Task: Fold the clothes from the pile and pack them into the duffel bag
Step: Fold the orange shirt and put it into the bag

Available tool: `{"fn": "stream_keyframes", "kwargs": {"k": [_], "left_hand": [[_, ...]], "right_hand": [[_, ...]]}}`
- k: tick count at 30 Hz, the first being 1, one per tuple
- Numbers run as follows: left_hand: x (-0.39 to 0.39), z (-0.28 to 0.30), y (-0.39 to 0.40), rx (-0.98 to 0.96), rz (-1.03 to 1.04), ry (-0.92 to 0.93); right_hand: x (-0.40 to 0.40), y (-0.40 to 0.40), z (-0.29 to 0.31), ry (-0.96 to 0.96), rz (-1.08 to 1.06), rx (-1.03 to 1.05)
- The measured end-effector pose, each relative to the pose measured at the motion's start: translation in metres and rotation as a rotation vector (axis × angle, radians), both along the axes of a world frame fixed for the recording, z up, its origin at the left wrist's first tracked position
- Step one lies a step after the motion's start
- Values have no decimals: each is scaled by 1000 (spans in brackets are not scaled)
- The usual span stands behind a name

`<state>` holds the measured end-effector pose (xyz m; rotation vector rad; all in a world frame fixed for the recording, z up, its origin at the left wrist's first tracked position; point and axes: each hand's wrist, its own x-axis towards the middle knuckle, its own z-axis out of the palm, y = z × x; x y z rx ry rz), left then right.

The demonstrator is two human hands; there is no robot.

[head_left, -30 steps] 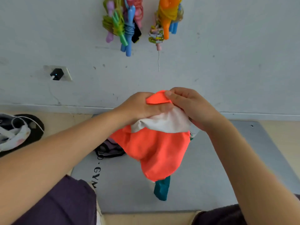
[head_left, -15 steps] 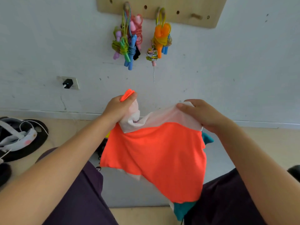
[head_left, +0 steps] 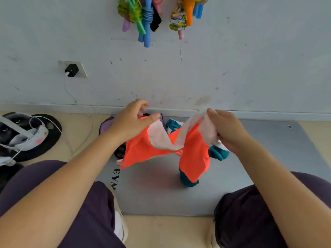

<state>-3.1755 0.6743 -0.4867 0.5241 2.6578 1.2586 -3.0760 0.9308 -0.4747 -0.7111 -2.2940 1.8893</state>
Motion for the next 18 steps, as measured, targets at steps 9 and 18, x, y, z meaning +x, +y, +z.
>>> {"fn": "stream_keyframes", "kwargs": {"k": [9, 18], "left_hand": [[52, -25, 60, -132, -370, -264], [38, 6, 52, 570, -93, -576]], "right_hand": [[-7, -29, -2, 166, 236, -528], [11, -28, 5, -96, 712, -30]]}}
